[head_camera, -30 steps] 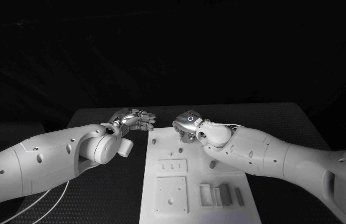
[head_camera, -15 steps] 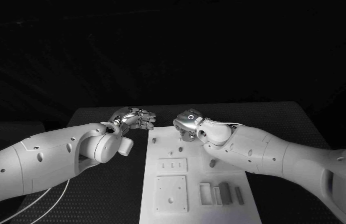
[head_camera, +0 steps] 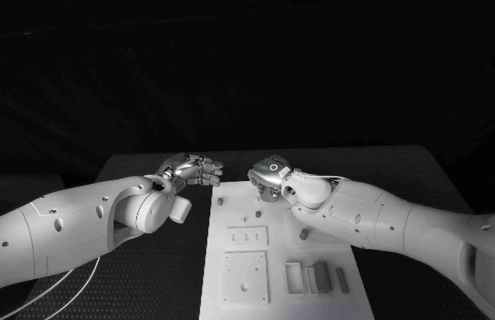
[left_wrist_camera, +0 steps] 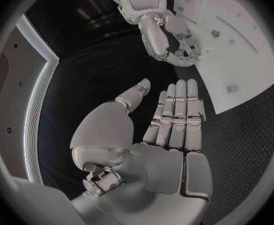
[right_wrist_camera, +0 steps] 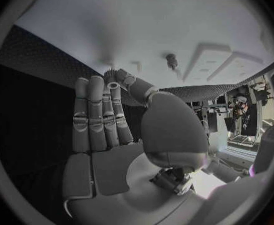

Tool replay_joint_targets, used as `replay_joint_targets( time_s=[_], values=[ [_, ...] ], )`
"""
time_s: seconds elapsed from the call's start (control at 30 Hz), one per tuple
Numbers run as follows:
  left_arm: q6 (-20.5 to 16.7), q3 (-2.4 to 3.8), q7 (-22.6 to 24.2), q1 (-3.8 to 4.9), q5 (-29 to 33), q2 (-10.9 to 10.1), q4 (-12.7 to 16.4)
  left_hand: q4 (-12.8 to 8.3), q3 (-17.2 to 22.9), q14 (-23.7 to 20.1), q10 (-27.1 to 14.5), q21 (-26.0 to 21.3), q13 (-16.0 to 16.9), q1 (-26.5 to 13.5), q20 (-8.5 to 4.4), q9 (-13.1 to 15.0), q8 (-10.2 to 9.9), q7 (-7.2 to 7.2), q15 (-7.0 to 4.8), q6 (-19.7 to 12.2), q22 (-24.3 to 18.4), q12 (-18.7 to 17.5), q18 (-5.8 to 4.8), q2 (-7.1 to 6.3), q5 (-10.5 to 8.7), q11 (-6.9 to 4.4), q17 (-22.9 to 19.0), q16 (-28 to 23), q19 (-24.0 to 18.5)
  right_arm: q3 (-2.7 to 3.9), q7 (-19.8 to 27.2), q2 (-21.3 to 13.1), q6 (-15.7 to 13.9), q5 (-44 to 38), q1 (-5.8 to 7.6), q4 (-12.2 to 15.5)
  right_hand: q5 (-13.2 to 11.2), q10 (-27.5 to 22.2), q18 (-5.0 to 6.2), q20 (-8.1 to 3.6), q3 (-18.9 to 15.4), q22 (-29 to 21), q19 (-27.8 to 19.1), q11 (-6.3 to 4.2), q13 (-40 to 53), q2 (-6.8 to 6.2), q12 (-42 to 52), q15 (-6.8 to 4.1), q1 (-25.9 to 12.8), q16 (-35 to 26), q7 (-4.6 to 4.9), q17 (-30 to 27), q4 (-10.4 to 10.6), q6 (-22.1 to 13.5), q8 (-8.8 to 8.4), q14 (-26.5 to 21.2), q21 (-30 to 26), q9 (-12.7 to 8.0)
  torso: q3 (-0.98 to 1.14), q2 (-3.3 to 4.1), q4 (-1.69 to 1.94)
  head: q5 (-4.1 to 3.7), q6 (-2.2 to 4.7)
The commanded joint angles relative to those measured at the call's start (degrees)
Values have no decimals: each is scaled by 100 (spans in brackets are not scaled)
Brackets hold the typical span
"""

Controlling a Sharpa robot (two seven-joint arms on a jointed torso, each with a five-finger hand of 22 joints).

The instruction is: Assemble the parts on the task board

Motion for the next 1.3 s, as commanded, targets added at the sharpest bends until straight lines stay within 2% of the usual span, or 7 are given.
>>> replay_joint_targets(
  time_s=[0.03, 0.5, 0.7, 0.93, 1.07, 1.2, 1.3],
  values=[
    [81, 6, 42, 5, 19, 22, 4, 15, -18, -22, -20, -26, -6, -16, 16, -10, -19, 12, 6, -43, 6, -33, 26, -22, 18, 4, 9, -38, -34, -3, -18, 20, 45, -56, -5, -12, 21, 294, 178, -40, 95, 153, -13, -229, 369, 70, 20, -111, 96, 10, -6, 5, 74, 41, -38, 82, 27, 5, 2, 7, 4, 5, -1],
    [82, 6, 39, 5, 19, 39, -11, 15, -19, -22, -20, -28, -8, -19, 16, -11, -21, 14, 7, -47, 9, -39, 26, -25, 18, 5, 16, -44, -34, -4, 33, 58, 108, 67, -5, -96, 21, 275, 178, -39, 100, 149, -34, -220, 373, 75, -5, -106, 81, 14, 3, 10, 74, 23, -61, 75, 61, 7, 0, 6, -1, 12, -38],
    [88, 6, 35, 5, 19, 58, -21, 16, -19, -21, -20, -29, -8, -20, 16, -12, -21, 15, 7, -48, 10, -42, 27, -25, 18, 5, 19, -47, -34, -4, 78, 119, 160, 119, -6, -224, 21, 269, 178, -38, 103, 148, -47, -217, 375, 75, -14, -103, 77, 13, 6, 11, 74, 17, -69, 69, 71, 9, -5, 3, 5, 7, -40],
    [89, 7, 28, 7, 19, 49, -2, 16, -20, -21, -20, -30, -9, -21, 17, -13, -22, 16, 7, -50, 11, -45, 27, -26, 18, 6, 22, -50, -34, -8, 169, 182, 239, 264, -12, -349, 21, 201, 178, -24, 108, 145, -107, -186, 376, 64, -74, -80, 62, 4, 37, 12, 74, -49, -126, 33, 106, 6, 1, 17, 16, 8, -52],
    [85, 7, 25, 7, 19, 50, -9, 16, -21, -20, -22, -31, -10, -23, 17, -14, -25, 18, 8, -56, 12, -49, 27, -29, 18, 8, 25, -53, -35, -11, 216, 201, 231, 408, -16, -403, 19, 109, 167, 8, 74, 138, -187, -142, 372, -3, -141, -38, -11, -35, 87, -4, 84, -148, -199, -31, 114, -6, 2, 18, 11, 16, -66],
    [90, 7, 20, 7, 19, 60, -20, 16, -22, -20, -23, -32, -11, -24, 17, -16, -27, 19, 8, -60, 13, -52, 27, -31, 18, 9, 28, -56, -35, -11, 217, 200, 165, 505, -16, -426, 19, -240, 175, 41, 28, 133, -256, -4, 303, -137, -358, 65, -161, -61, 240, -21, 98, -489, -411, -58, 127, -83, -1, 25, 5, 12, -66],
    [96, 7, 18, 7, 19, 62, -28, 16, -22, -20, -25, -33, -12, -26, 18, -17, -29, 21, 8, -65, 14, -55, 27, -32, 18, 10, 30, -58, -36, -11, 227, 198, 113, 560, -16, -434, 19, -385, 178, 62, 30, 130, -289, 52, 271, -197, -450, 113, -223, -77, 308, -30, 108, -636, -498, -84, 131, -117, -1, 22, -2, 14, -73]
  ],
)
